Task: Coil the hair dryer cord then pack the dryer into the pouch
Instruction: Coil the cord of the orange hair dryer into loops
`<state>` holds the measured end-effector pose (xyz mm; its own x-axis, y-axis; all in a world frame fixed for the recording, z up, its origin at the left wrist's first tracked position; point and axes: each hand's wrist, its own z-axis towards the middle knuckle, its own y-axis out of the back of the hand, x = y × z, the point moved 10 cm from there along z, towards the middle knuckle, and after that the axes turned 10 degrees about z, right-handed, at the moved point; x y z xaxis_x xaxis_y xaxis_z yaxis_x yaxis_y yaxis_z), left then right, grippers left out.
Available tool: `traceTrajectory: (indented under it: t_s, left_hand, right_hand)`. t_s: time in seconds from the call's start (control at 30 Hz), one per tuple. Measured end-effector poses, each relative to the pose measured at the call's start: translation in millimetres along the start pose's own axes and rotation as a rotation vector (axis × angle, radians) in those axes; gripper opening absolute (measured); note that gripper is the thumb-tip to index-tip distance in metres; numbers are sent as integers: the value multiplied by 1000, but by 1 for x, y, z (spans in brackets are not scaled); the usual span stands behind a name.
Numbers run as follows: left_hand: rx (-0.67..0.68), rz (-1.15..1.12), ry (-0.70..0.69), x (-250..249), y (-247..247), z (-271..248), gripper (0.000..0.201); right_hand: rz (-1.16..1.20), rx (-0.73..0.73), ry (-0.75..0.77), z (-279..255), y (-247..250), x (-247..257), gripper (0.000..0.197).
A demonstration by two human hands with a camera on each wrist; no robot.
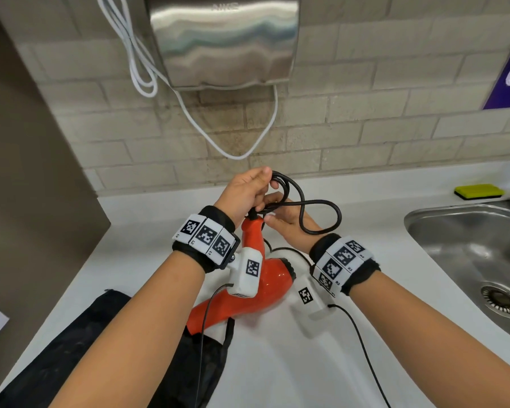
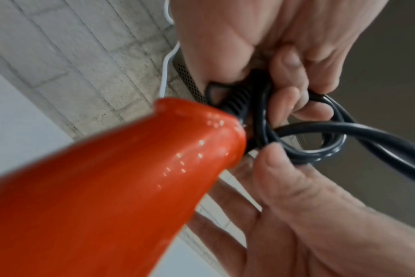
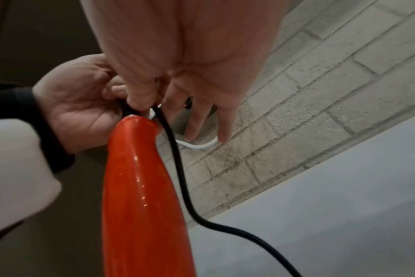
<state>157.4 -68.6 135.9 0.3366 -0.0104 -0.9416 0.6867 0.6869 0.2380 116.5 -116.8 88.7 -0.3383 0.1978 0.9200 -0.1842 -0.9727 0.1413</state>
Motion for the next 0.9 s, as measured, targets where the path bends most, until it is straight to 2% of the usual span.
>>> traceTrajectory:
  t_s: [0.07, 0.17, 0.27, 0.33, 0.4, 0.5, 0.63, 0.8, 0.9]
  left_hand:
    - [0, -23, 5, 0, -2, 0, 37]
    - [-28, -78, 48, 4, 5, -1, 36]
    - [-55, -98, 68, 8, 16, -2, 36]
    - [-64, -108, 76, 10, 21, -4, 36]
    - [-61, -119, 76, 11, 21, -4, 37]
    - [-59, -154, 79, 10, 19, -4, 37]
    - [-54, -170, 73, 8, 15, -5, 38]
    - [-80, -199, 87, 9, 20, -7, 40]
    - [-72, -199, 90, 8, 20, -10, 39]
  right_hand:
    - [55, -60, 7, 2, 4, 0, 13]
    - [79, -237, -81, 0, 31, -13, 22]
    - [-229, -420, -290, -13, 80, -38, 18]
    - [-380, -494, -443, -27, 111, -59, 21]
    - [-544, -473, -552, -36, 127, -76, 23]
    - [-780, -296, -721, -46, 121, -95, 26]
    - [-941, -115, -813, -52, 102, -104, 28]
    - [-955, -200, -902, -59, 108, -104, 32]
    - [-1059, -231, -1008, -71, 125, -106, 28]
